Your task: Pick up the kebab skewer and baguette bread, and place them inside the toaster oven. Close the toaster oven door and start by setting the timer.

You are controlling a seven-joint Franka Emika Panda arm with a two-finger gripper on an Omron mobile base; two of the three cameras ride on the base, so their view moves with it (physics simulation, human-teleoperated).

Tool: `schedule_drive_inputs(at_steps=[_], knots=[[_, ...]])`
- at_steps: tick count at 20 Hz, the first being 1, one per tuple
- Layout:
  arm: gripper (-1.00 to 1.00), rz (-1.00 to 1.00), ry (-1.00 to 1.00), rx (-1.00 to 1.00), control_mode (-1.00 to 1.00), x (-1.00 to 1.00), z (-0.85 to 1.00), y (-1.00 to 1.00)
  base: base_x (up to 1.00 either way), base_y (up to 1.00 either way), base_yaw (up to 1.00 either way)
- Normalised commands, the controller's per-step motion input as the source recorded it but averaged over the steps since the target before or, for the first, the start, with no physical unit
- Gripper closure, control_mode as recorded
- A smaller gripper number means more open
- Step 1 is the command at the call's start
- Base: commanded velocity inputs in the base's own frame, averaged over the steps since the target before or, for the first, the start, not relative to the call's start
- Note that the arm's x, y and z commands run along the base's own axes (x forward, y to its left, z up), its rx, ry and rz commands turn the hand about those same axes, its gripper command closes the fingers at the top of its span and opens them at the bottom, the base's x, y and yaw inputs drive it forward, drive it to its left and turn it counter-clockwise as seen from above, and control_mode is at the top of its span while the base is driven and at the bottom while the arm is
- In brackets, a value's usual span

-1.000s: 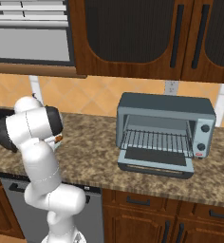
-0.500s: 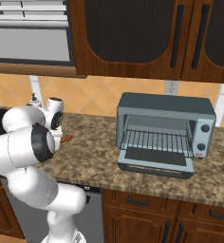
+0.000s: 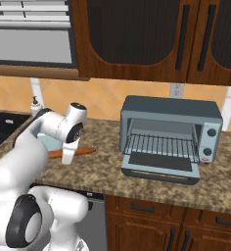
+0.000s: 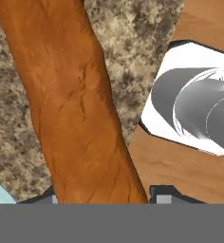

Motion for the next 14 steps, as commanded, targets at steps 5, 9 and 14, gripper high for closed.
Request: schedule_drive_inputs(at_steps=[5, 9, 14], knots=[[1.0, -0.13, 0.0, 0.0, -1.0, -0.08, 0.41, -1.0, 0.0, 0.0, 0.0], [1.0, -0.21, 0.06, 0.05, -1.0, 0.04, 0.45, -1.0, 0.0, 0.0, 0.0], [1.0, -0.04, -0.05, 0.01, -1.0, -0.09, -0.06, -0.89, 0.0, 0.0, 0.0]])
